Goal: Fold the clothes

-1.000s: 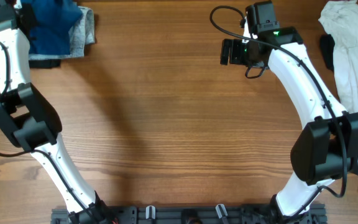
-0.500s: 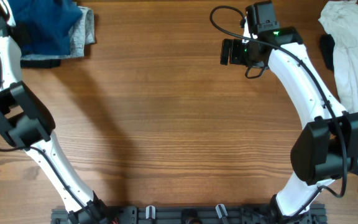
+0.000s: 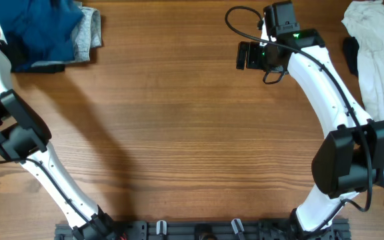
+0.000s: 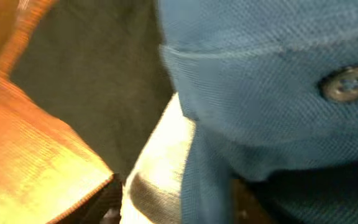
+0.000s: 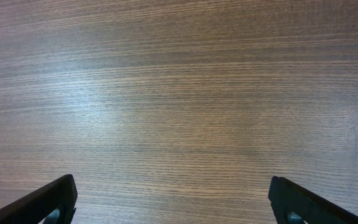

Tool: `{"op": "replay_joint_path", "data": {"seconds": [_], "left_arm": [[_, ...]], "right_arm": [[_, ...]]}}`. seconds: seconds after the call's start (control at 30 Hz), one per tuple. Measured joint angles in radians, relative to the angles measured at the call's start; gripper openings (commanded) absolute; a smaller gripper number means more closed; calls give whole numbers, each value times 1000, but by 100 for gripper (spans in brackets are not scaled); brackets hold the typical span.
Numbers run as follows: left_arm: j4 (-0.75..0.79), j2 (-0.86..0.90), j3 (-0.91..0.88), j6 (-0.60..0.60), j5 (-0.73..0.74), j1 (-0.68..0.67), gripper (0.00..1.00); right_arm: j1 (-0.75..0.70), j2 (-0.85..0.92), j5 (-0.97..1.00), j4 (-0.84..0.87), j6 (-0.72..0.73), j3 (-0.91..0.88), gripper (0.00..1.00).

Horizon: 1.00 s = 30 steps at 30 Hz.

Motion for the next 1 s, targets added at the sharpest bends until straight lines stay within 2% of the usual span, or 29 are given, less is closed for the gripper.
{"op": "replay_joint_path", "data": {"seconds": [0.27,0.37,0.43,0.6,0.77,0.97,1.0], "left_arm": [[62,-181,-2,-47,-19,-60,56],[109,-242,1,-79,-18,-113,43],[137,-258,6,-97,-17,-149,29],[202,-232,7,-108,11,-202,24],[280,-145,7,-108,59,-195,26],[399,10,7,-135,80,-190,42],[417,39,7,-147,82,-190,47]], "right_arm": [[0,0,0,0,0,0,100],[0,0,0,0,0,0,100],[0,0,0,0,0,0,100],[0,0,0,0,0,0,100],[0,0,0,-1,-18,0,100],[0,0,0,-8,-35,0,100],[0,0,0,-10,-35,0,99]]}}
